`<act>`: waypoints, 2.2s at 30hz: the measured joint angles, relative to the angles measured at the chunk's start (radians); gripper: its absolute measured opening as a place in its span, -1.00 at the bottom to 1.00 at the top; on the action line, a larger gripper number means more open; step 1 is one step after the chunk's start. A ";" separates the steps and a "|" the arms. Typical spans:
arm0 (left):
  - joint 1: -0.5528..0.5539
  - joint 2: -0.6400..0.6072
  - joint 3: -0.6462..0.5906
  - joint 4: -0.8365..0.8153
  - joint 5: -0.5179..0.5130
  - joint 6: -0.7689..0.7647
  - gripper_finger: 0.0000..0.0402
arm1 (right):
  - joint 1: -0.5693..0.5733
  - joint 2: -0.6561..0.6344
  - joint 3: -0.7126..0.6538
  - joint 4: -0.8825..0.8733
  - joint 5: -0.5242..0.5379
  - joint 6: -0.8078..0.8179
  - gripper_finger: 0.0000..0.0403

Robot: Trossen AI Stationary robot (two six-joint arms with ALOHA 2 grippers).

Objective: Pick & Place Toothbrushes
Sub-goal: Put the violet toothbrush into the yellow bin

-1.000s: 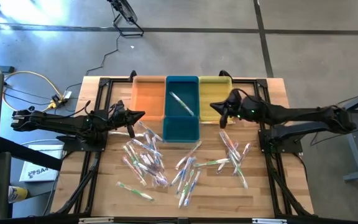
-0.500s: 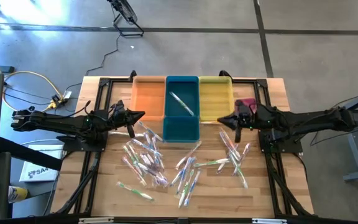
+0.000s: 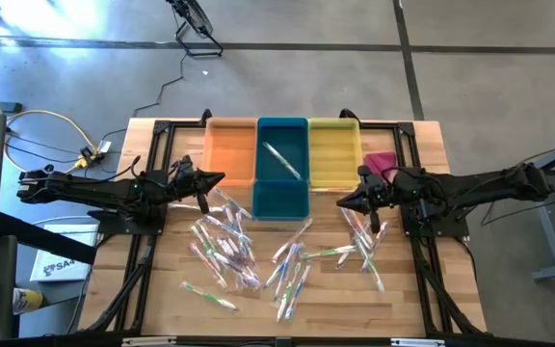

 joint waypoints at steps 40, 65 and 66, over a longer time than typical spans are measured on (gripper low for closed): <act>0.000 0.000 0.000 -0.062 0.000 0.000 -1.00 | 0.000 0.288 0.392 -0.660 0.360 0.415 -0.99; 0.000 0.000 0.000 -0.083 -0.001 0.000 -1.00 | -0.001 0.636 0.397 -0.826 0.248 0.587 -0.98; 0.000 0.000 0.000 -0.083 -0.001 0.000 -1.00 | -0.001 0.646 0.397 -0.830 0.251 0.586 -0.96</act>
